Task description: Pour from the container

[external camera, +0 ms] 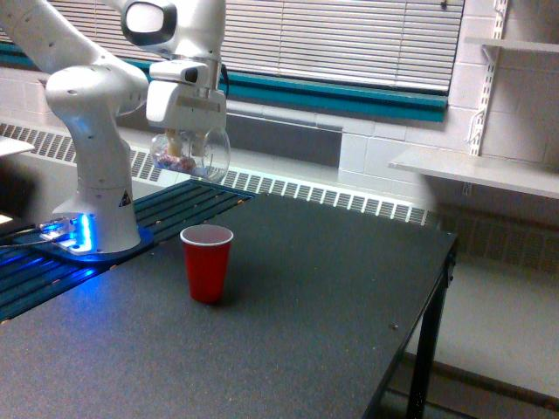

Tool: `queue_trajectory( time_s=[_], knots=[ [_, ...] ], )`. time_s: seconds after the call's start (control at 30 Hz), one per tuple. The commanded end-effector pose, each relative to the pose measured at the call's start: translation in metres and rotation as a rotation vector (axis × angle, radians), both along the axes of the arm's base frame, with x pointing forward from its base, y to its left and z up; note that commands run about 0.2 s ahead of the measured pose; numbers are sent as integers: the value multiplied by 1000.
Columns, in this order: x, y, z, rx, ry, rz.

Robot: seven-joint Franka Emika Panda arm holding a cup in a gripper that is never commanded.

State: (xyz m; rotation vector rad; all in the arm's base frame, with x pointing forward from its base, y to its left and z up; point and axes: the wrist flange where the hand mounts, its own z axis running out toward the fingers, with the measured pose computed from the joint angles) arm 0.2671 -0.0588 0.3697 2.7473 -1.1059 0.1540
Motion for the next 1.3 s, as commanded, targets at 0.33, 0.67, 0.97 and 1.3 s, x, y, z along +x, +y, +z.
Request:
queue_trajectory(
  time_s=[0.33,0.67,0.97,1.3],
  knots=[
    [-12,9,-23,-6,74,-33],
    [-15,15,-30,-11,110,-26],
    [-18,22,-35,-21,140,-8],
    [-21,25,-40,-40,168,-11]
  ],
)
